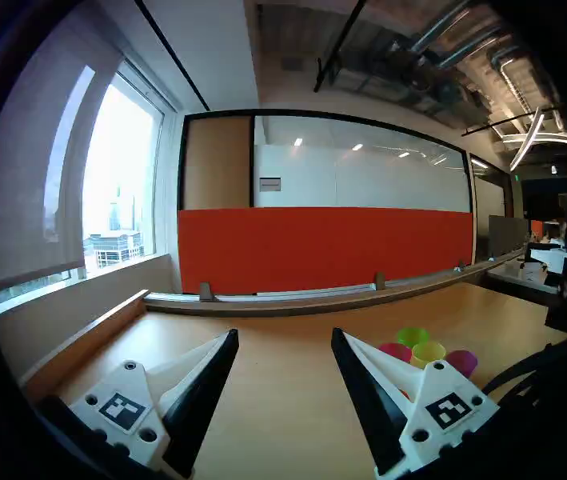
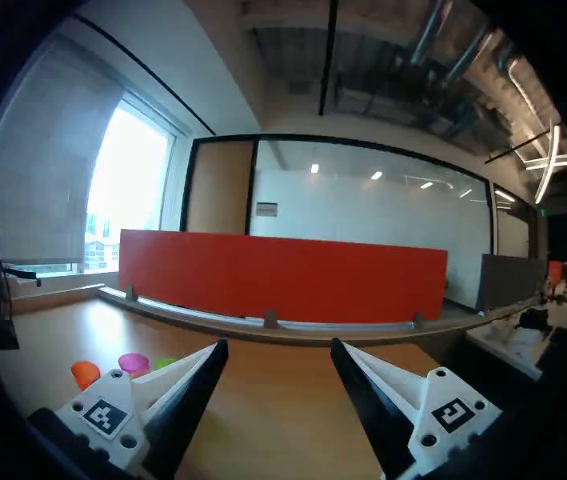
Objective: Pour water
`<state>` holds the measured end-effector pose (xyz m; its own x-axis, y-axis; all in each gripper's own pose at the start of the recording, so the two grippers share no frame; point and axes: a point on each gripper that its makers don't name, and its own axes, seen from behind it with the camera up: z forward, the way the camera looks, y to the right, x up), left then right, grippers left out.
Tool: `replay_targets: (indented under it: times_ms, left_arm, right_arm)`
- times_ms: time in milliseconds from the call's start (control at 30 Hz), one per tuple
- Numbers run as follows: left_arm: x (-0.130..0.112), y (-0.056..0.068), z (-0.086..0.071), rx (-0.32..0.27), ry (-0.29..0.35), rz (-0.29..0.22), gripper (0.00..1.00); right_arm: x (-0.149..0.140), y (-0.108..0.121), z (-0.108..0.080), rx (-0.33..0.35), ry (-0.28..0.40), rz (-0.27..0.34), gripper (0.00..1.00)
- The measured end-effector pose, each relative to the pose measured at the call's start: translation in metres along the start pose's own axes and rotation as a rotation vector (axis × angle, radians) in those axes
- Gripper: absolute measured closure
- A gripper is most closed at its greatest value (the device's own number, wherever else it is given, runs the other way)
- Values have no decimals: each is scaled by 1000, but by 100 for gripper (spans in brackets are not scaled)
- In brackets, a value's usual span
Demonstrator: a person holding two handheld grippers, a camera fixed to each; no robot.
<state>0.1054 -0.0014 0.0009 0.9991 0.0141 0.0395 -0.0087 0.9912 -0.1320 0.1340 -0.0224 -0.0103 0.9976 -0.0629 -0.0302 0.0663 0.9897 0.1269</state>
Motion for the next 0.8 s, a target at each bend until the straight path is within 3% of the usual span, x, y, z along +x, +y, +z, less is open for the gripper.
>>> replay_targets:
  times_ms: [567, 800]
  left_arm:
    - [54, 7, 7, -56, -8, 47, 15]
    - [66, 20, 6, -140, -2, 20, 15]
  right_arm:
    - [37, -6, 9, 52, -13, 32, 0]
    - [37, -18, 12, 119, -37, 40, 0]
